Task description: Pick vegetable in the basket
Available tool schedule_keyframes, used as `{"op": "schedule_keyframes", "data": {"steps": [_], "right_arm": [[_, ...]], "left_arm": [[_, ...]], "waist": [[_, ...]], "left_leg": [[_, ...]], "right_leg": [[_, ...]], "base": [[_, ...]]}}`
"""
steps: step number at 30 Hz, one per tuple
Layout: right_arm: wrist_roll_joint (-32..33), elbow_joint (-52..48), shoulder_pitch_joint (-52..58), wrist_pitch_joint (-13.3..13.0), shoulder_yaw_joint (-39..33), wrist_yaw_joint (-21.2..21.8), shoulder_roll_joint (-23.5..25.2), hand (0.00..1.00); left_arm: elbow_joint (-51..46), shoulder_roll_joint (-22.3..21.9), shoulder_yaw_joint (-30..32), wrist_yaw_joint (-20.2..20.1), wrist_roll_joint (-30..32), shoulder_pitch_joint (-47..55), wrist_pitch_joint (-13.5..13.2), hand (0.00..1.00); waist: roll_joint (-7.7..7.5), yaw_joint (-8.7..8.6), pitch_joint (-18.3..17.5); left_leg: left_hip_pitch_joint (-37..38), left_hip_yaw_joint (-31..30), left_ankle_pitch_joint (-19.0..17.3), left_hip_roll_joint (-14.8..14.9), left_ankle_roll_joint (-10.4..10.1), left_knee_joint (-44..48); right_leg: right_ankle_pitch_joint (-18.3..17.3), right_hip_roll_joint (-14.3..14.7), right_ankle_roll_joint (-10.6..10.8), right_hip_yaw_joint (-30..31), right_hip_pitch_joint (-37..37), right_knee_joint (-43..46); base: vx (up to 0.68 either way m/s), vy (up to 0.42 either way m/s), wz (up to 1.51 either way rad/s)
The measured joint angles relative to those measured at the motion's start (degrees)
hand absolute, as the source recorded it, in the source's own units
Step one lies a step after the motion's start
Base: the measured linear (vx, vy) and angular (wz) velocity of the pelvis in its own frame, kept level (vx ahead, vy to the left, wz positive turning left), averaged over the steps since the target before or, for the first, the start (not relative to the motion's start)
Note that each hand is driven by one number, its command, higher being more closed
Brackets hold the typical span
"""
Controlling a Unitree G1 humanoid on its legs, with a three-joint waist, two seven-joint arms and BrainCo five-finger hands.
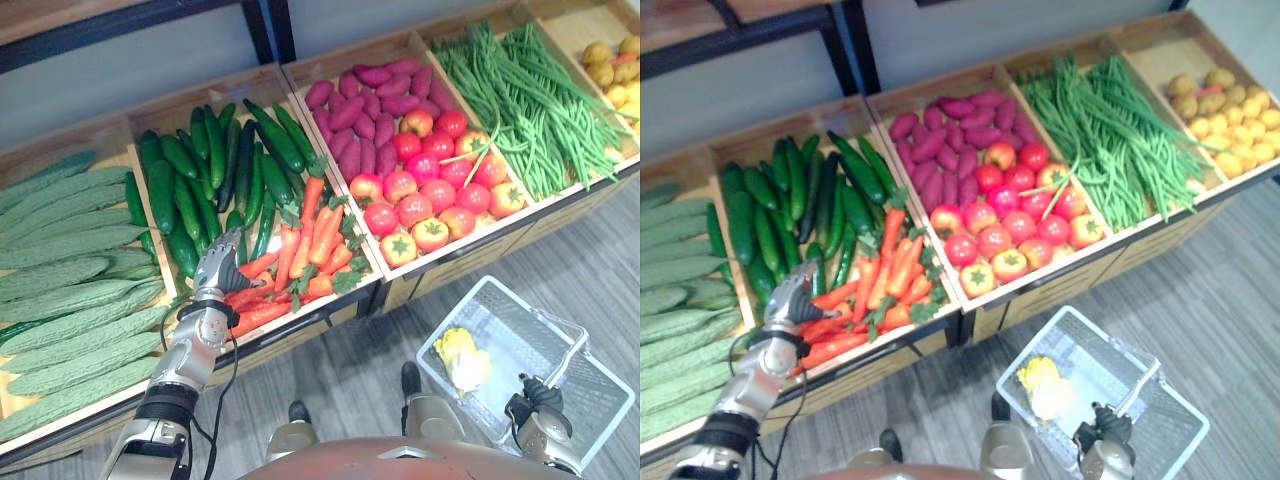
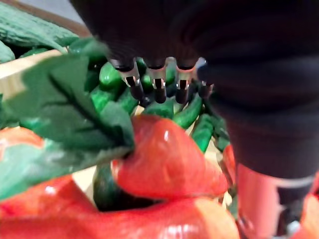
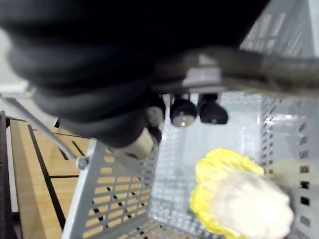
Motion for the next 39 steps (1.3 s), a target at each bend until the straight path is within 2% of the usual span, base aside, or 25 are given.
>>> {"op": "schedule_keyframes", "data": {"steps": [2,6,7,10,12,16,23,27,31,35,39], "right_arm": [[0.0,-0.4,-0.2,-0.1,0.1,-0.1,0.1,1.0],[0.0,-0.4,-0.5,-0.1,0.4,-0.5,0.1,1.0],[0.0,-0.4,-0.8,-0.1,0.6,-0.7,0.1,1.0],[0.1,-0.4,-2.4,-0.1,0.7,-1.2,-0.1,1.0],[0.6,-0.4,-4.1,-0.1,1.2,-1.6,-0.1,1.0],[1.3,-0.2,-6.4,-0.1,3.7,-1.8,-1.2,1.0],[1.3,-0.3,-6.3,-0.1,4.5,-1.9,-2.5,1.0],[1.2,-0.9,-5.7,-0.1,4.8,-1.1,-2.1,1.0],[1.1,-3.6,-2.8,-0.1,4.7,-0.1,-1.7,1.0],[1.1,-5.2,-0.9,-0.1,4.3,0.2,-1.1,1.0],[1.1,-5.2,-0.2,-0.1,2.9,0.2,0.9,1.0]], "left_arm": [[1.9,-0.1,0.1,0.5,0.0,-3.8,0.3,0.0],[2.0,-0.3,0.1,0.9,0.0,-6.8,1.2,0.0],[2.0,-0.3,0.1,1.6,0.0,-7.3,1.2,1.0],[2.5,-0.1,-0.1,2.6,1.0,-9.1,1.2,1.0],[3.9,1.1,-1.2,2.9,2.3,-12.0,0.9,1.0],[9.5,3.5,-2.5,2.9,5.5,-17.4,1.4,1.0],[10.7,4.0,-3.4,2.7,7.8,-17.7,2.3,1.0],[5.4,6.1,-3.6,1.2,7.8,-15.3,2.1,1.0],[-1.9,7.7,1.6,-1.3,7.7,-11.8,2.3,1.0],[-11.1,11.6,9.3,-0.7,7.7,-11.2,4.0,1.0],[-19.0,12.4,11.4,0.7,7.5,-10.1,3.8,1.0]], "waist": [[0.81,-0.53,1.8],[0.64,-1.2,3.3],[0.46,-1.01,3.4],[0.29,-0.96,5.1],[-0.36,-0.28,6.6],[-0.73,-0.39,6.9],[-0.73,-0.84,7.0],[-0.62,-0.99,7.0],[-0.9,-0.93,6.9],[-1.03,-0.14,6.8],[-1.27,-0.01,4.5]], "left_leg": [[0.0,0.9,-0.1,0.1,-0.1,0.1],[-0.1,1.4,-0.3,0.1,-0.3,0.1],[-0.5,2.3,-0.3,0.0,-0.2,0.2],[-2.1,2.4,-0.7,-0.1,0.1,1.6],[-3.4,2.4,-0.8,-0.2,0.1,2.4],[-5.2,2.5,-0.8,-0.2,0.1,3.0],[-4.9,2.5,-1.1,0.0,-0.4,3.4],[-3.3,2.0,-1.0,0.0,-0.1,3.0],[-1.5,0.8,-1.3,-0.1,-0.1,2.8],[1.0,0.5,-1.3,0.0,-0.1,2.8],[2.1,0.3,-1.3,-0.3,-0.1,2.7]], "right_leg": [[0.4,0.2,0.0,0.7,-0.6,-0.2],[1.1,0.5,0.0,1.4,-0.9,-1.0],[1.3,0.5,0.0,2.1,-1.7,-1.0],[1.9,0.1,0.3,2.8,-2.8,-1.0],[2.7,0.0,0.4,3.6,-3.7,-1.3],[4.0,-0.1,0.5,4.4,-5.2,-2.2],[3.8,-0.1,1.1,4.0,-4.3,-3.2],[3.4,-0.1,1.1,3.1,-2.4,-3.2],[3.4,-0.1,0.9,2.1,0.3,-3.7],[3.4,-0.2,0.9,1.7,3.2,-3.8],[3.4,-0.5,0.9,1.2,4.6,-3.9]], "base": [[0.03,-0.006,-0.24],[0.0,-0.014,-0.13],[-0.01,-0.009,-0.19],[-0.02,-0.006,-0.05],[-0.07,-0.02,-0.02],[-0.06,-0.031,-0.06],[-0.01,-0.014,-0.01],[0.04,0.005,0.07],[0.07,0.021,0.15],[0.06,0.013,0.07],[0.01,0.011,0.05]]}}
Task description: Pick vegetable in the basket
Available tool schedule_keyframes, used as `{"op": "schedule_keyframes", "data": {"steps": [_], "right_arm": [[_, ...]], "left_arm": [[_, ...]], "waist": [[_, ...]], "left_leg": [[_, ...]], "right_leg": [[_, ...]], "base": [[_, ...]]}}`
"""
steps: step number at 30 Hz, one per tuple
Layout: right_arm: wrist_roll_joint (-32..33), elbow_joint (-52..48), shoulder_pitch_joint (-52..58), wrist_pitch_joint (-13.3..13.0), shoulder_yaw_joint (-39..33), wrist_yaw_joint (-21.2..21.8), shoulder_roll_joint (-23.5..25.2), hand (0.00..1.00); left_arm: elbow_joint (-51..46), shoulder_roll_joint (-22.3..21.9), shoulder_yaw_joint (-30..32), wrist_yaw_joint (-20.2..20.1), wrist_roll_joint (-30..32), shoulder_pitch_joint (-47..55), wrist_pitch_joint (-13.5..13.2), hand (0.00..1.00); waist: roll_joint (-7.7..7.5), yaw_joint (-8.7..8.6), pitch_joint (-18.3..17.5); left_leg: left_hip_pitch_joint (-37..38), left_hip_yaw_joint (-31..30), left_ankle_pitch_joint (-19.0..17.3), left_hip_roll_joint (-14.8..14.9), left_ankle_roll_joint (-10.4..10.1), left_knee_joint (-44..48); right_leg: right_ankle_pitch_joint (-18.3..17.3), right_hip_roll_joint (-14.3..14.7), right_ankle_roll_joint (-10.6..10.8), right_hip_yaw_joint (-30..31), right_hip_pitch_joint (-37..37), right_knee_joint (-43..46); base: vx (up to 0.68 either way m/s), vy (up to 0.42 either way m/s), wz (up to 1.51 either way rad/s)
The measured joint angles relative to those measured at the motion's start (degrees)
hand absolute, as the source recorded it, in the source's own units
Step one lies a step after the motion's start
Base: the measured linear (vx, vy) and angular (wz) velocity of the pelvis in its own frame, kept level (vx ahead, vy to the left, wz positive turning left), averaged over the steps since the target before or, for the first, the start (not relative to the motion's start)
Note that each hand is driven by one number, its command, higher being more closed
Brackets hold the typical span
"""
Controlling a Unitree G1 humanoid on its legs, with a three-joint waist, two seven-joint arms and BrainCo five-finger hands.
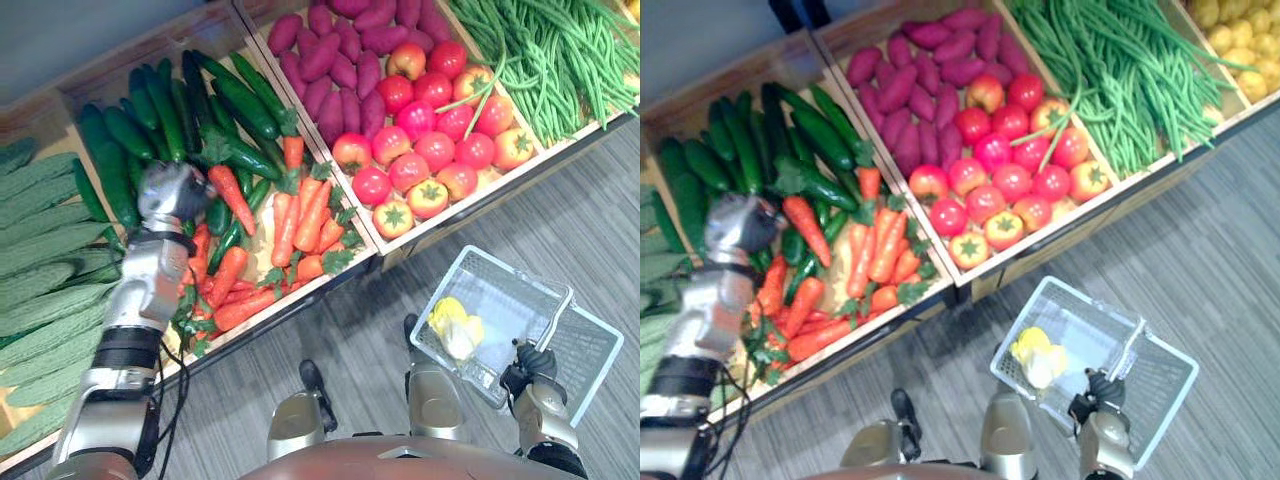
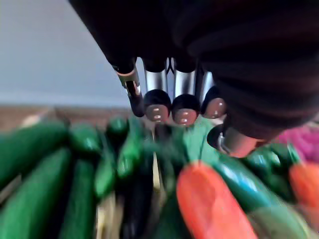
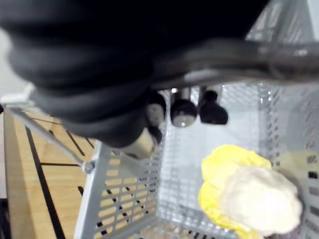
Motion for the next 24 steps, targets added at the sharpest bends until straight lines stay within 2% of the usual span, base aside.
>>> {"op": "schedule_keyframes", "data": {"steps": [5,10,13,18,19,24], "right_arm": [[0.1,0.0,1.7,0.3,-0.9,0.0,1.6,1.0],[0.1,-0.3,3.5,1.0,-1.0,-0.1,1.6,1.0],[0.1,-3.3,4.0,1.3,-0.9,-0.6,2.1,1.0],[0.1,-8.1,4.5,1.3,-0.5,-0.8,2.1,1.0],[0.1,-9.4,5.3,1.3,-0.5,-0.8,2.0,1.0],[0.1,-9.7,6.6,1.2,-0.5,-0.5,2.0,1.0]], "left_arm": [[-4.7,-5.4,-1.3,1.2,-0.9,2.5,-1.1,1.0],[-6.5,-12.2,-13.2,1.0,-1.0,3.4,-3.5,1.0],[-6.6,-15.8,-18.0,0.5,-2.4,3.9,-5.6,1.0],[-6.6,-18.3,-19.2,-0.6,-2.9,6.0,-6.5,1.0],[-6.5,-18.2,-19.1,-0.7,-2.9,6.0,-6.4,0.0],[-3.8,-18.2,-18.0,-0.8,-2.6,6.0,-6.0,0.0]], "waist": [[-0.3,0.09,-2.3],[-0.49,-0.29,-4.6],[-0.36,-0.43,-4.9],[-0.36,-0.81,-5.0],[-0.44,-1.1,-5.0],[-1.13,-1.11,-6.1]], "left_leg": [[2.1,0.1,-0.4,-0.3,0.2,-0.2],[3.0,0.5,-0.7,-0.8,0.0,-1.0],[4.3,2.5,-0.7,-0.9,0.0,-1.7],[6.9,7.4,-0.7,-1.3,0.0,-1.8],[7.0,7.8,-0.8,-1.3,0.0,-1.8],[7.6,7.5,-1.1,-1.5,0.1,-1.8]], "right_leg": [[-0.3,-0.2,-0.4,-0.1,2.5,-1.0],[-0.6,-0.6,-0.1,0.7,2.9,-1.0],[-0.6,-0.3,0.0,2.9,2.0,-0.3],[0.2,1.0,0.0,7.5,0.3,1.1],[0.3,1.1,0.0,7.8,0.4,1.1],[0.4,0.7,0.2,7.4,1.2,0.4]], "base": [[-0.04,-0.01,-0.01],[-0.12,-0.026,-0.06],[-0.05,-0.023,-0.35],[0.02,-0.004,-0.54],[0.01,-0.014,-0.19],[0.0,-0.008,0.01]]}}
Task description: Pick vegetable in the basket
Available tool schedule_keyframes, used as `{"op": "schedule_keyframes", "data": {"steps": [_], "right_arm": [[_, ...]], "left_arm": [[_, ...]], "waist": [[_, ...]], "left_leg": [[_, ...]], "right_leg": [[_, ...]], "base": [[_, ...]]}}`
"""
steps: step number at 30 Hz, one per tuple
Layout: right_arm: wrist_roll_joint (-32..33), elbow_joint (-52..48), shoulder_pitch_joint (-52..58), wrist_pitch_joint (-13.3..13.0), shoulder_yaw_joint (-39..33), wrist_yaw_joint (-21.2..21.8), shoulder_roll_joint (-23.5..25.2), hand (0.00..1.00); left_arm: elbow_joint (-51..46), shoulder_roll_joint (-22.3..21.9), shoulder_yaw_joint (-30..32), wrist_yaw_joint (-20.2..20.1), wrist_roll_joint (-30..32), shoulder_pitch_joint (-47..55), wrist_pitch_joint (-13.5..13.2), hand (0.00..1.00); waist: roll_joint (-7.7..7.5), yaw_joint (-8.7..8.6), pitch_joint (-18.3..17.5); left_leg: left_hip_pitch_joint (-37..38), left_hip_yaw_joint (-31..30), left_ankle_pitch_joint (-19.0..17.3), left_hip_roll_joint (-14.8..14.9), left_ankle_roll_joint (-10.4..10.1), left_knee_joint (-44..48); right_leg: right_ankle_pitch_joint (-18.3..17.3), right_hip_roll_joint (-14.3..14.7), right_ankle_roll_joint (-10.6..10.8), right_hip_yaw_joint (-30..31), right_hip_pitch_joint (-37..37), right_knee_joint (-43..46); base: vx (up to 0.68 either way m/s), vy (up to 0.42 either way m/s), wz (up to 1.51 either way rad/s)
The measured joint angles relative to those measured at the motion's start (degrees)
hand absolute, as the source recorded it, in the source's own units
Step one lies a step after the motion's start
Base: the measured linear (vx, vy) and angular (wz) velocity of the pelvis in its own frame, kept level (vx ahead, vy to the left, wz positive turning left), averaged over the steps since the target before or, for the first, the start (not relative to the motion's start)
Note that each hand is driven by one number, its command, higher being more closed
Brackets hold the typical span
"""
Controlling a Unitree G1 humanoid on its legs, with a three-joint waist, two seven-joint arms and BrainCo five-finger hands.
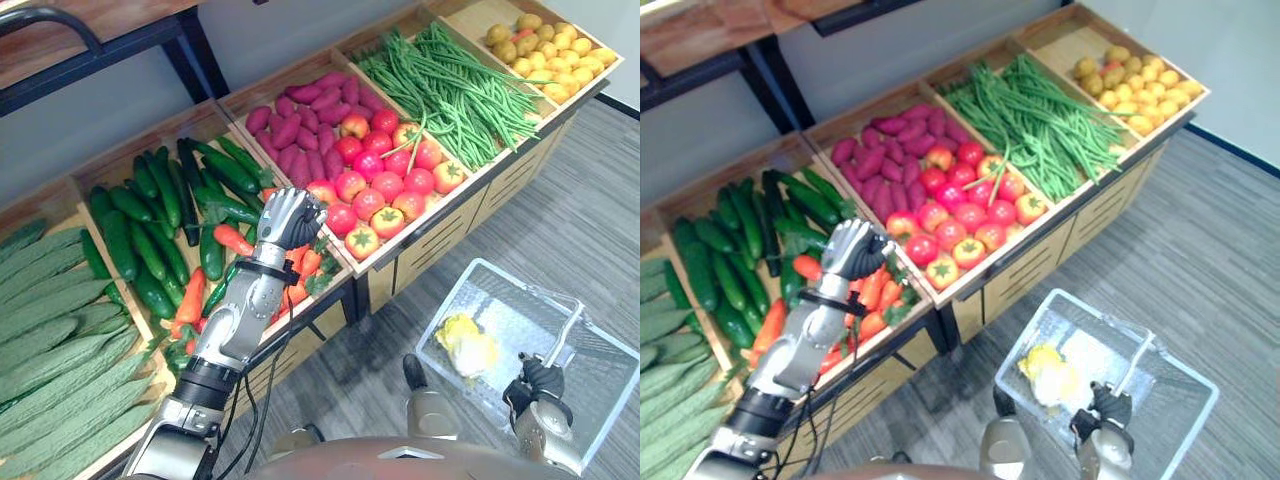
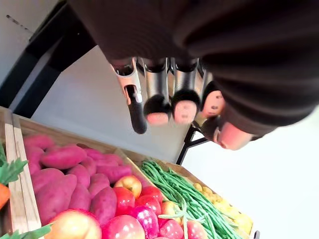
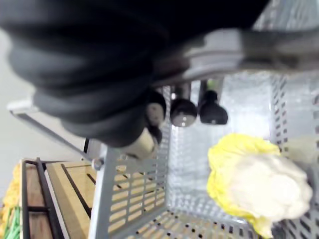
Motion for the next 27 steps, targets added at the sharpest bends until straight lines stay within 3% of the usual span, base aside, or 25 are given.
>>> {"op": "schedule_keyframes", "data": {"steps": [9,14,20,27], "right_arm": [[-0.2,0.0,1.8,0.7,0.1,0.7,0.0,1.0],[-0.2,0.0,1.2,0.8,0.2,1.0,0.0,1.0],[-0.3,0.0,0.2,0.9,0.6,1.0,0.0,1.0],[-1.3,0.0,-3.4,0.9,2.4,0.2,-0.1,1.0]], "left_arm": [[1.6,-0.1,7.8,0.0,0.0,3.7,3.9,0.0],[3.2,-2.2,7.6,-1.3,0.1,5.5,4.4,0.0],[5.4,-4.6,2.8,-4.0,0.1,7.2,4.3,0.0],[12.5,-6.3,2.3,-3.8,0.0,4.4,4.9,0.0]], "waist": [[-0.8,0.49,-0.9],[-1.05,0.51,-1.0],[-1.46,0.42,-0.7],[-2.45,-0.44,3.9]], "left_leg": [[-1.5,-2.8,0.1,-0.3,0.3,-0.1],[-1.9,-3.0,0.1,-0.3,0.3,-0.1],[-4.0,-2.3,0.0,-0.5,0.3,0.2],[-8.2,-0.7,-1.0,-0.4,0.6,3.5]], "right_leg": [[0.3,-1.3,0.2,-2.9,1.0,-1.5],[0.3,-1.3,0.2,-3.2,1.0,-1.8],[0.8,-1.2,0.2,-2.4,-1.6,-1.8],[1.9,-1.2,0.4,-0.1,-6.1,-1.1]], "base": [[0.01,-0.019,0.17],[0.0,-0.009,0.03],[-0.01,-0.036,-0.07],[-0.04,-0.041,-0.12]]}}
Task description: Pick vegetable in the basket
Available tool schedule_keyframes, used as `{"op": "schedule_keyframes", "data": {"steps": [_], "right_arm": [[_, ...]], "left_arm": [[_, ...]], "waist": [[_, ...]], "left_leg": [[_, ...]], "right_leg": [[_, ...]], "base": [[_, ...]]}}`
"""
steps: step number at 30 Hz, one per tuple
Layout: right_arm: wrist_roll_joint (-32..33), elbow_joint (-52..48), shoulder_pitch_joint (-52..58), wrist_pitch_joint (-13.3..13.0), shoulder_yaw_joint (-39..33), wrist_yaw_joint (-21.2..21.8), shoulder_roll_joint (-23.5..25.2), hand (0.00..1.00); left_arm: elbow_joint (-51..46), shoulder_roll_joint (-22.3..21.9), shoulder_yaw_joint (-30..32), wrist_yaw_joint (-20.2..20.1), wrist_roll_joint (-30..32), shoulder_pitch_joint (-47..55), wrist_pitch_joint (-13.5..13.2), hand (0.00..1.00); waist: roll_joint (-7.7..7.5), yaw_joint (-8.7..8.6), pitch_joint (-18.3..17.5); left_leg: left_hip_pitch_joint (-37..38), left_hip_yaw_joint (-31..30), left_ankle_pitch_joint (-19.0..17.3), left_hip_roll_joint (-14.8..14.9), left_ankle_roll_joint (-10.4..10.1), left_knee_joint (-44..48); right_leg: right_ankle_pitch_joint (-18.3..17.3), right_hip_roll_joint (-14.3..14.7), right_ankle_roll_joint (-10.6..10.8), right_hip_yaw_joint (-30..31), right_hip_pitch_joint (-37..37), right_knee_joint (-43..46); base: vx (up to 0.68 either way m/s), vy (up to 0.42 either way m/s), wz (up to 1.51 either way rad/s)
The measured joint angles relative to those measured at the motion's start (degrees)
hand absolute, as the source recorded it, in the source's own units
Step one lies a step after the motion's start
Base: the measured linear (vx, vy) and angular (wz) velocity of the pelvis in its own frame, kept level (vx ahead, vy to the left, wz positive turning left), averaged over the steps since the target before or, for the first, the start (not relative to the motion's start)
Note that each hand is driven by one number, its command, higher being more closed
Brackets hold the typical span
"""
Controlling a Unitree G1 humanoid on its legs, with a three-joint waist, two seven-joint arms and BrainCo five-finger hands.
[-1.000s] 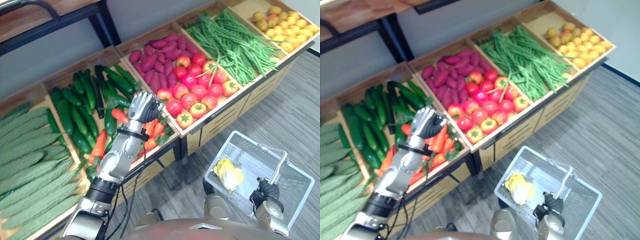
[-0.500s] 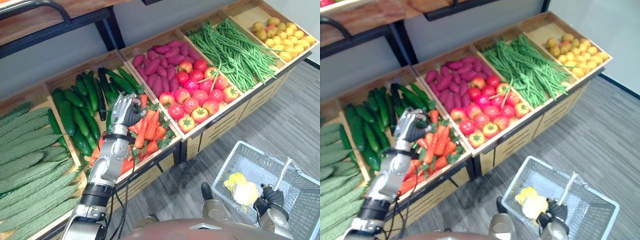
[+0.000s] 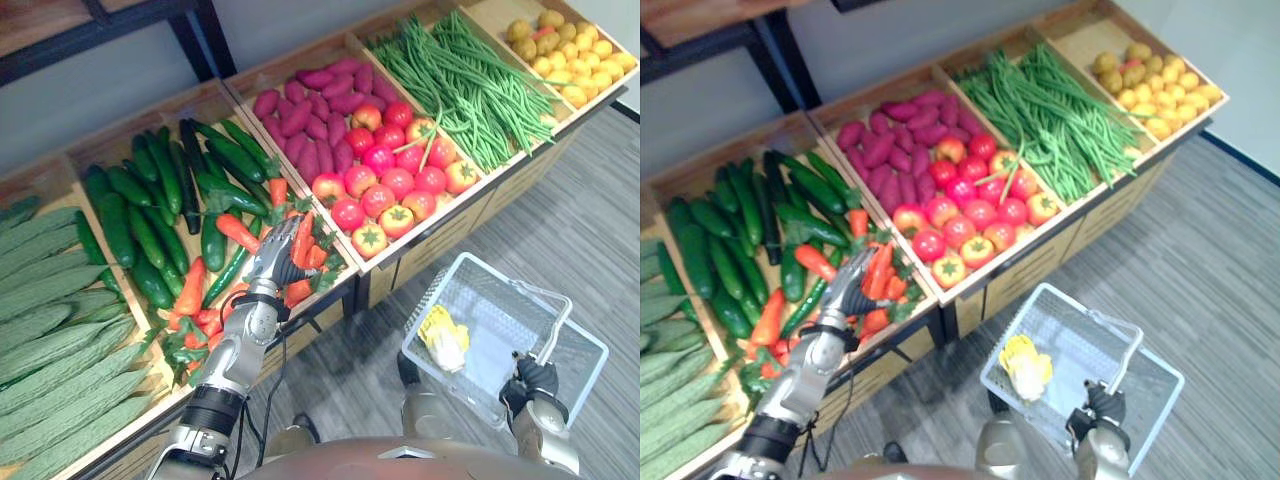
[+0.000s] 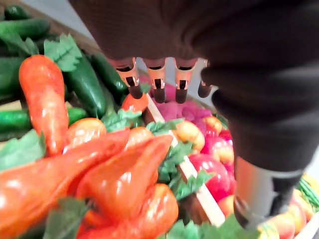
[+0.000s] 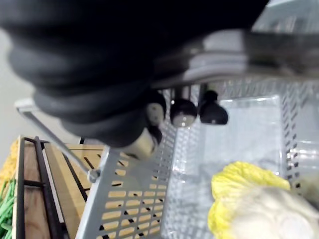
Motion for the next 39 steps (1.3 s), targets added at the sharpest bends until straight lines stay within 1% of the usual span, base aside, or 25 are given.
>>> {"op": "schedule_keyframes", "data": {"steps": [2,3,4,6,7,9,10,11,12,13,15,18,20,23,24,27,29,31,33,35,36,37,38,39], "right_arm": [[0.0,0.0,-0.5,0.0,0.0,-0.3,-0.1,1.0],[0.0,0.0,-0.8,0.0,0.0,-0.4,-0.1,1.0],[0.0,0.0,-1.2,0.0,0.1,-0.4,-0.1,1.0],[0.1,-0.6,-1.5,0.0,0.1,-0.8,-0.2,1.0],[0.2,-1.7,-1.9,0.0,0.6,-0.9,-0.3,1.0],[0.2,-2.5,-1.8,0.0,1.8,-1.1,-0.8,1.0],[0.4,-3.7,-1.8,-0.2,2.4,-1.2,-0.9,1.0],[1.4,-4.2,-2.0,-0.7,3.2,-1.3,-1.1,1.0],[1.6,-4.2,-2.1,-0.9,3.6,-1.3,-1.4,1.0],[2.1,-4.2,-2.1,-1.2,4.5,-1.3,-2.2,1.0],[2.9,-4.2,-1.9,-1.6,4.5,-1.3,-2.6,1.0],[3.7,-5.7,-0.9,-1.7,4.8,-0.9,-2.6,1.0],[4.2,-6.0,-0.6,-2.2,5.1,-0.8,-2.6,1.0],[4.2,-6.2,-0.6,-2.3,5.2,-0.5,-2.6,1.0],[4.2,-6.2,-0.6,-2.3,5.2,-0.2,-2.5,1.0],[4.2,-6.2,-0.5,-2.3,5.2,0.1,-1.9,1.0],[4.1,-6.1,-0.4,-2.2,5.2,0.2,-1.5,1.0],[3.9,-6.1,-0.3,-2.2,4.9,0.2,-0.3,1.0],[3.7,-6.1,-0.3,-2.1,4.9,0.3,0.6,1.0],[3.5,-6.1,0.6,-1.9,4.8,0.3,1.5,1.0],[3.5,-6.1,0.9,-1.9,4.7,0.3,1.7,1.0],[3.5,-6.1,1.6,-1.9,4.5,0.3,1.8,1.0],[3.5,-6.2,1.8,-1.9,4.4,0.3,1.8,1.0],[3.5,-6.4,2.0,-1.8,4.1,0.3,1.8,1.0]], "left_arm": [[1.3,-0.4,0.6,0.7,0.1,-2.0,0.0,0.0],[3.6,-0.2,0.9,0.6,0.6,-3.8,0.2,0.0],[5.7,-0.3,2.0,1.9,0.9,-5.3,0.2,0.0],[8.3,0.1,3.9,2.7,3.3,-8.8,0.7,0.0],[10.9,1.7,4.4,4.1,6.2,-11.8,0.8,1.0],[13.0,2.6,5.3,4.6,7.2,-15.2,1.1,1.0],[15.0,3.1,6.8,5.6,7.5,-18.3,1.4,1.0],[16.6,4.5,8.0,7.1,8.2,-20.7,2.4,1.0],[17.3,5.3,8.6,7.5,8.7,-21.7,2.5,1.0],[18.1,7.1,9.7,8.1,8.9,-23.8,3.3,1.0],[18.0,8.1,11.1,8.3,9.1,-24.5,3.4,1.0],[18.1,9.1,12.7,8.3,9.3,-24.4,3.9,1.0],[18.0,9.0,12.9,8.2,9.2,-24.5,4.1,1.0],[16.6,9.0,12.5,7.6,9.1,-24.2,5.3,1.0],[14.2,8.9,11.5,7.1,9.0,-23.2,6.3,1.0],[9.1,8.4,9.9,5.5,9.0,-19.3,8.3,1.0],[4.2,7.3,9.9,4.4,9.0,-16.5,8.7,1.0],[-2.8,6.2,9.9,4.3,8.7,-14.0,8.6,1.0],[-6.5,6.0,9.9,4.4,8.4,-13.6,8.5,1.0],[-12.9,5.2,9.9,4.8,8.3,-12.0,8.4,1.0],[-14.3,4.7,9.8,5.1,8.3,-11.7,8.3,1.0],[-17.2,3.5,8.7,5.8,8.3,-11.2,7.9,1.0],[-18.4,3.1,8.0,5.9,8.2,-10.9,7.5,1.0],[-21.0,2.1,7.1,6.3,7.9,-9.6,6.6,1.0]], "waist": [[0.39,0.17,1.6],[0.61,0.12,2.3],[0.5,0.11,2.9],[0.46,0.16,4.3],[-0.08,0.11,5.9],[-0.34,-0.03,6.2],[-0.61,-0.07,7.2],[-1.07,-0.26,7.6],[-1.38,-0.34,7.8],[-1.67,-0.53,8.9],[-1.77,-0.5,9.6],[-1.76,-0.2,9.7],[-1.73,-0.24,9.7],[-1.65,-0.25,9.6],[-1.6,-0.31,9.6],[-1.45,-0.38,9.5],[-1.48,-0.15,9.4],[-1.43,0.05,8.3],[-1.43,0.07,7.9],[-1.17,0.21,4.6],[-0.97,0.34,4.0],[-0.49,0.77,2.4],[-0.31,1.04,1.9],[0.13,1.04,1.3]], "left_leg": [[-1.0,-0.1,-0.2,0.2,0.1,1.1],[-1.4,-0.1,-0.4,0.3,0.1,1.7],[-2.2,0.0,-0.5,0.3,0.2,2.2],[-3.6,-0.1,-0.9,0.5,0.3,3.4],[-4.1,0.0,-1.4,0.6,0.1,4.3],[-6.1,0.0,-1.9,1.1,-0.1,5.6],[-7.0,-0.1,-2.0,1.4,0.0,6.3],[-8.1,0.0,-2.0,1.7,0.0,6.9],[-8.5,0.0,-1.9,1.8,-0.1,7.0],[-8.7,-0.2,-1.9,2.3,-0.2,7.4],[-8.7,-0.2,-1.9,2.9,-0.2,7.6],[-8.8,-0.5,-1.6,3.6,-0.6,7.5],[-8.7,-0.8,-1.5,3.9,-0.9,7.4],[-8.6,-1.6,-1.5,3.8,-0.8,7.4],[-8.2,-1.9,-1.4,3.7,-0.5,7.4],[-6.5,-2.0,-1.7,3.3,-0.4,7.0],[-5.5,-2.2,-1.7,3.1,-0.4,6.4],[-4.7,-2.6,-1.8,3.1,-0.3,6.1],[-3.2,-3.0,-1.8,3.0,-0.3,5.4],[-1.6,-2.9,-1.9,2.7,-0.3,4.4],[-1.2,-2.8,-1.9,2.7,-0.3,4.3],[-0.2,-2.4,-1.9,2.4,-0.3,3.6],[0.4,-1.9,-1.9,2.3,-0.2,3.3],[1.8,-1.3,-1.9,1.9,-0.2,2.6]], "right_leg": [[0.3,0.0,0.0,0.1,-0.4,0.0],[0.3,0.0,0.0,0.1,-0.7,0.1],[0.3,0.0,0.0,0.4,-1.6,0.5],[0.5,-0.1,0.1,0.5,-2.6,1.0],[0.7,-0.1,0.1,0.7,-3.0,1.1],[0.7,-0.1,0.3,1.0,-4.4,1.1],[0.8,-0.2,0.4,0.9,-4.9,1.1],[0.9,-0.1,0.3,0.9,-6.0,1.1],[1.0,-0.1,0.1,0.7,-6.4,1.1],[1.1,0.2,0.1,0.1,-6.3,1.2],[1.1,0.6,0.1,-0.2,-6.4,1.4],[1.1,1.1,0.0,-0.7,-6.4,1.4],[1.0,1.1,0.0,-1.3,-6.2,1.7],[1.0,1.3,-0.2,-2.0,-5.8,1.7],[1.1,1.2,-0.4,-2.4,-5.1,1.7],[1.1,1.1,-0.3,-3.0,-3.2,1.1],[1.0,1.0,-0.3,-3.3,-2.1,0.8],[1.0,1.0,-0.3,-3.8,-1.0,0.6],[1.0,1.0,-0.3,-4.5,0.7,0.2],[1.0,0.9,-0.3,-4.7,2.2,-0.7],[1.0,0.9,-0.3,-4.7,2.4,-0.7],[1.0,0.8,-0.3,-4.6,2.9,-0.7],[1.0,0.8,-0.3,-4.5,3.2,-0.7],[1.0,0.8,-0.3,-4.4,3.8,-0.7]], "base": [[-0.03,-0.038,-0.02],[-0.04,-0.038,-0.04],[-0.05,-0.045,-0.02],[-0.06,-0.037,-0.01],[-0.09,-0.037,-0.03],[-0.09,-0.052,-0.02],[-0.1,-0.078,-0.03],[-0.09,-0.081,-0.04],[-0.1,-0.099,-0.05],[-0.06,-0.085,-0.02],[-0.04,-0.08,0.01],[0.0,-0.064,0.02],[0.02,-0.035,0.08],[0.04,-0.024,0.1],[0.04,-0.01,0.09],[0.05,0.008,0.05],[0.07,0.017,0.07],[0.05,0.017,0.11],[0.04,0.017,0.11],[0.04,0.018,0.01],[0.05,0.021,-0.08],[0.03,0.017,-0.13],[0.02,0.017,-0.21],[-0.01,0.012,-0.25]]}}
